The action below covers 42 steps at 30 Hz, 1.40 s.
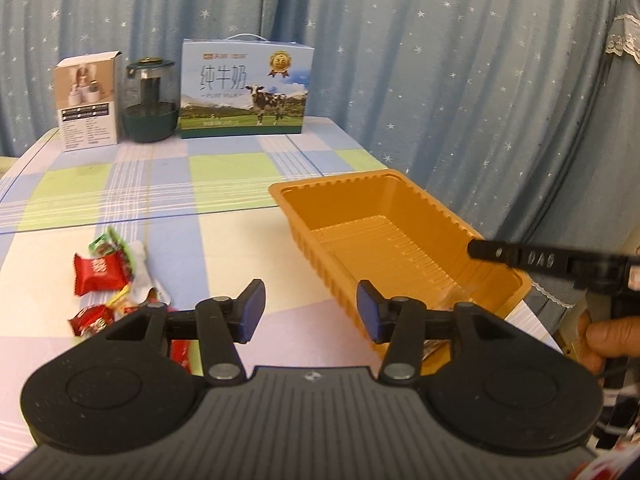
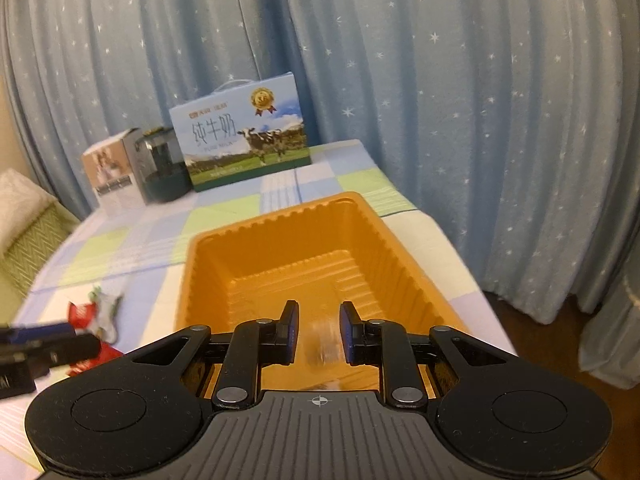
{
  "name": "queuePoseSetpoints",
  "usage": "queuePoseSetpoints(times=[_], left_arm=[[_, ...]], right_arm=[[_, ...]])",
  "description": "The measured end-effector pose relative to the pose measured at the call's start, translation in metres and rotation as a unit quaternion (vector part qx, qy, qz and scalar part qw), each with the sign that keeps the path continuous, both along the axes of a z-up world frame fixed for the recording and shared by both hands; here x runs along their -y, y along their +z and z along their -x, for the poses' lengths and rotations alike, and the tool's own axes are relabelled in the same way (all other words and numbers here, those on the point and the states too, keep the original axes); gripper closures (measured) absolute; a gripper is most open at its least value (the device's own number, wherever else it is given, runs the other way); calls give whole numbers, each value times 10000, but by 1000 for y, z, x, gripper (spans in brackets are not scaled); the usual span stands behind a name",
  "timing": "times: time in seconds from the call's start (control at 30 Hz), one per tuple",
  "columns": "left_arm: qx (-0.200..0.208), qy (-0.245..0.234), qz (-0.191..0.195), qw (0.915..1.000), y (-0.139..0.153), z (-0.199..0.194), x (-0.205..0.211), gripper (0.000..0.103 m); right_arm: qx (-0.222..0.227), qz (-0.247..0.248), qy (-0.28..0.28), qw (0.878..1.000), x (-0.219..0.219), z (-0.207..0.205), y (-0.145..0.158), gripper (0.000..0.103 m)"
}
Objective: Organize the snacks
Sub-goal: 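Carry both snacks over the orange tray and open both grippers, then move the right gripper to a red candy wrapper and close on it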
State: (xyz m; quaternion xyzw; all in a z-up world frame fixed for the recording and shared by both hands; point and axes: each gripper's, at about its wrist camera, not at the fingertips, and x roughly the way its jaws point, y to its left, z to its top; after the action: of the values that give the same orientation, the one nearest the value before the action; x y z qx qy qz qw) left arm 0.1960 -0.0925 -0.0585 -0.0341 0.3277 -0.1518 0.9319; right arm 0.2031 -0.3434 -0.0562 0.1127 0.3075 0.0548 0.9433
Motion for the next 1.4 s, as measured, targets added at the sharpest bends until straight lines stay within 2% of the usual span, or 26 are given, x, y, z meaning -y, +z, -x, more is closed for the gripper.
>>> queuePoseSetpoints(times=[0.03,0.1,0.33,0.77,1.1,1.4], left_arm=[[-12,12,0,10000,0,2,-3,56],[-20,48,-10,10000,-1,6,-8,55],[-78,217,-137,9996,4,22,-31,54],[-5,620,-437,9971,23,50,-83,52],[-37,732,-498,9961,22,57,-120,51],[-122,813,-705,9941,12,42,-150,48]], right_arm=[[59,-18,-59,10000,1,2,3,61],[163,-50,-152,9997,2,6,9,50],[264,-140,-182,9994,-9,20,31,50],[552,-285,476,9969,-73,48,68,50],[329,-83,929,9951,-129,64,55,50],[112,-55,1359,9906,-172,51,27,50]])
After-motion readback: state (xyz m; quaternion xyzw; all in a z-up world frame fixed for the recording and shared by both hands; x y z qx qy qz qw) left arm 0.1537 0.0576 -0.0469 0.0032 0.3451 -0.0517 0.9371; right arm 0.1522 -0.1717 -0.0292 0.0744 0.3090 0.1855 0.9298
